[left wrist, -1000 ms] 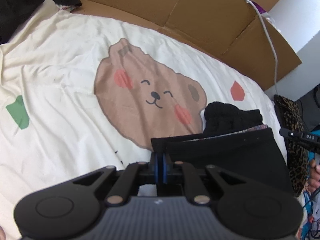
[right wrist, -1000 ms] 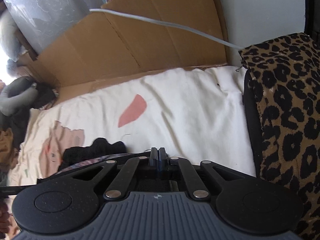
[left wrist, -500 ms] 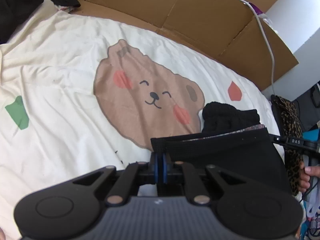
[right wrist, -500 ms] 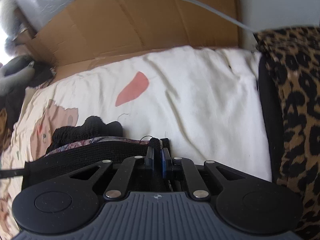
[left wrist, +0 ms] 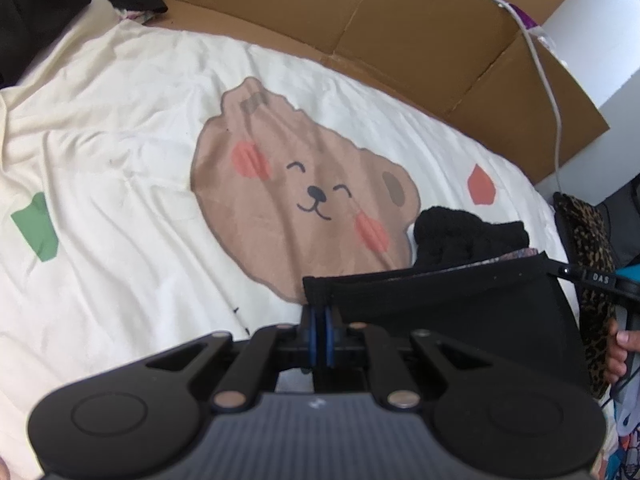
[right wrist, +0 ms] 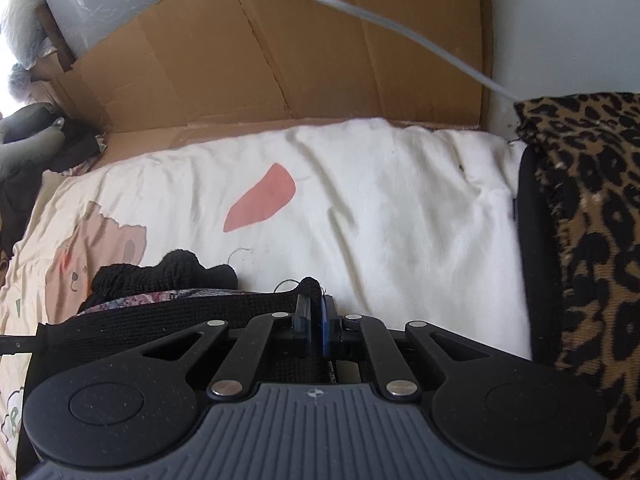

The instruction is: Fold clothes

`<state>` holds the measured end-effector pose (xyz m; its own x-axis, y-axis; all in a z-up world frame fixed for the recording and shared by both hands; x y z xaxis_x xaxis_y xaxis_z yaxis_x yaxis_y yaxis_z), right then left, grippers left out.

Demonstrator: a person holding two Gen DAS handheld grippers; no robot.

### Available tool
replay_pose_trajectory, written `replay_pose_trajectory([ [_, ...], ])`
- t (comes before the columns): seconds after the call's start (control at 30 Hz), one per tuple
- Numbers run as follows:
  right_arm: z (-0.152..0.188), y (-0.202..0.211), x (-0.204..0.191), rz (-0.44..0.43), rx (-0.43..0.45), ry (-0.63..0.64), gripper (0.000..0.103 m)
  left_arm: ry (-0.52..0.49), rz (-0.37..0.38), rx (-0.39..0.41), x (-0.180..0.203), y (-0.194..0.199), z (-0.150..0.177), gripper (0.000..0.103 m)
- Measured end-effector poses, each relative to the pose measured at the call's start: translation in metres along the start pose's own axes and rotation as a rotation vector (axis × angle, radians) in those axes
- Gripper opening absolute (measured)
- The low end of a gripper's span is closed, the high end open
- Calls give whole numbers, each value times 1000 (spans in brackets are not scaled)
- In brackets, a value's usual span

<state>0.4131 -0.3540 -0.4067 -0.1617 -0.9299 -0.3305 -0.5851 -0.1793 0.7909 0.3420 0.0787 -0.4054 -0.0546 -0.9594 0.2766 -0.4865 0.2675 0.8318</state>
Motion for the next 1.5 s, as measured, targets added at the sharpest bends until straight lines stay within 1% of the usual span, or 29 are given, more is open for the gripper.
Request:
replay_pose_trajectory([
  [0.07,4,-7,-2,5,-17,13,4,-24,-18,-11,1,-3,0,13],
  [0.1,5,-6,-3,8,-19,23,5,-36,-27,-17,2,-5,1,14],
  [0.17,6,-5,-6,13,-21,45,8,-58,-42,-20,2,-7,1,21],
  [0.3,7,-6,-7,16,-32,73,16,-79,-45,-25,3,-11,3,22],
  [0.33,8,-7,-7,21,-38,78,25,-82,-44,-26,3,-12,3,22],
  [0.37,8,-9,-6,25,-42,84,30,-86,-43,-26,4,-14,3,22],
  [0.5,11,-13,-9,34,-46,126,31,-122,-44,-21,10,-19,1,23],
  [0.67,12,-19,-14,46,-53,184,32,-183,-56,-14,21,-24,-1,27],
  [0.73,11,-21,-13,39,-56,184,32,-188,-51,-11,23,-26,-2,28],
  [0.83,12,-21,-13,35,-56,188,32,-192,-33,-10,26,-29,-4,34],
  [0.9,13,-21,-14,29,-58,198,31,-202,-32,-12,29,-30,-6,34],
  [0.93,13,-21,-15,26,-59,204,27,-207,-32,-11,30,-31,-6,34],
  [0.97,13,-20,-16,21,-60,207,20,-212,-32,-11,31,-31,-7,34],
  [1.0,14,-20,-17,14,-60,206,16,-208,-30,-10,31,-31,-7,33],
  [1.03,14,-20,-17,16,-55,203,15,-201,-27,-7,30,-31,-7,29],
  [1.07,15,-19,-18,18,-49,198,14,-193,-21,-6,30,-30,-7,20],
  [1.1,15,-18,-17,20,-43,193,13,-184,-14,-5,30,-29,-7,15],
  [1.17,14,-14,-16,26,-30,177,10,-166,-1,-4,29,-27,-7,13],
  [1.23,10,-8,-13,33,-16,151,8,-167,-9,8,29,-22,-7,13],
  [1.3,6,-1,-9,38,4,126,8,-153,-14,25,26,-15,-7,13],
  [1.37,1,9,-4,42,33,101,7,-117,-8,41,22,-8,-8,13],
  [1.5,-6,31,1,34,81,54,7,-112,-9,81,22,10,-11,12],
])
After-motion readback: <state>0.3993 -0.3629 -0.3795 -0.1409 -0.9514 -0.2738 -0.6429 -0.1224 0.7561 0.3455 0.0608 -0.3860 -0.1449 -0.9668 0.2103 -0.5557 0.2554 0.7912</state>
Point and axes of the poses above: each gripper's, at about its wrist camera, not at the fingertips, and y roughly against the way its jaws point, x to its right, z to its underside, the point moved 7 cm from there along -y, roughly the way its jaws point, and after that the axes turned 10 degrees about -y, right-handed, at the moved point
